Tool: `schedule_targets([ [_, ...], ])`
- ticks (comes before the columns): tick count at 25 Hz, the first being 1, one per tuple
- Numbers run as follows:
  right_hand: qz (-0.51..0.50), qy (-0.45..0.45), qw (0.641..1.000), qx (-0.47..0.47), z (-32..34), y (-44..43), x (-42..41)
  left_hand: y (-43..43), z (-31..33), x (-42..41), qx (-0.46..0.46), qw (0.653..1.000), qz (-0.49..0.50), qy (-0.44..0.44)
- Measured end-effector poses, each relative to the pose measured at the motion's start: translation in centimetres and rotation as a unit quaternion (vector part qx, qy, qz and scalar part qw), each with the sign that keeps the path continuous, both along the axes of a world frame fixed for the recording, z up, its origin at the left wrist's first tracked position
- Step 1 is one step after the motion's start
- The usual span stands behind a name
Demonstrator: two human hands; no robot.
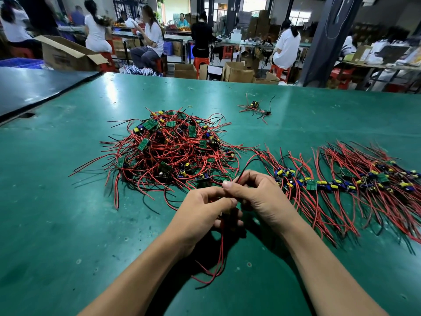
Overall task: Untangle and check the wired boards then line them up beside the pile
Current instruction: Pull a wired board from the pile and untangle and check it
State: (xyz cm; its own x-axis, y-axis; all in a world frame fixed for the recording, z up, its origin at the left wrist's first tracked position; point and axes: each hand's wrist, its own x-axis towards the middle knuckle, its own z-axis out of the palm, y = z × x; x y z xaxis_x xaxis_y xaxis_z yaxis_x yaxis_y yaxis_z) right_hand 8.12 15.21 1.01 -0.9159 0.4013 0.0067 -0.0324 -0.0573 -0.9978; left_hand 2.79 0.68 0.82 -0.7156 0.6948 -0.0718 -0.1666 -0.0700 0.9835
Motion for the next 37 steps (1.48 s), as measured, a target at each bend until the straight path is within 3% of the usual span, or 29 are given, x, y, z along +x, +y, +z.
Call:
schedule_targets([
  [3, -0.009, 0.007, 0.999, 0.032, 0.2, -0.2, 0.0, 0.3, -0.1, 0.1, -0.015, 0.999, 0.028, 0.021],
  [8, 0.068, -0.026, 0.996, -0.045, 0.0, -0.5, 0.4, 0.2, -0.2, -0.2, 0.021, 0.999, 0.03, -0.016],
  [16, 0.094, -0.025, 0.99, -0.102, -0.3, -0.7, 0.1, -0.2, 0.0, -0.5, 0.015, 0.999, -0.001, -0.052],
  [21, -0.086, 0.015, 0.994, 0.071, -0.5, 0.3, -0.6, -0.1, 0.1, -0.1, 0.008, 0.999, -0.025, -0.026],
  [24, -0.133, 0.047, 0.984, 0.108, -0.7, 0.7, -1.0, -0.1, 0.2, 0.0, 0.006, 0.999, -0.033, -0.025],
  [29, -0.04, -0.027, 0.999, 0.005, -0.5, 0.0, -0.8, 0.1, 0.0, 0.2, 0.021, 0.999, -0.012, -0.023],
  [37, 0.087, -0.022, 0.992, -0.091, -0.3, -0.3, 0.0, 0.1, 0.0, -0.1, 0.034, 0.998, 0.038, -0.045],
])
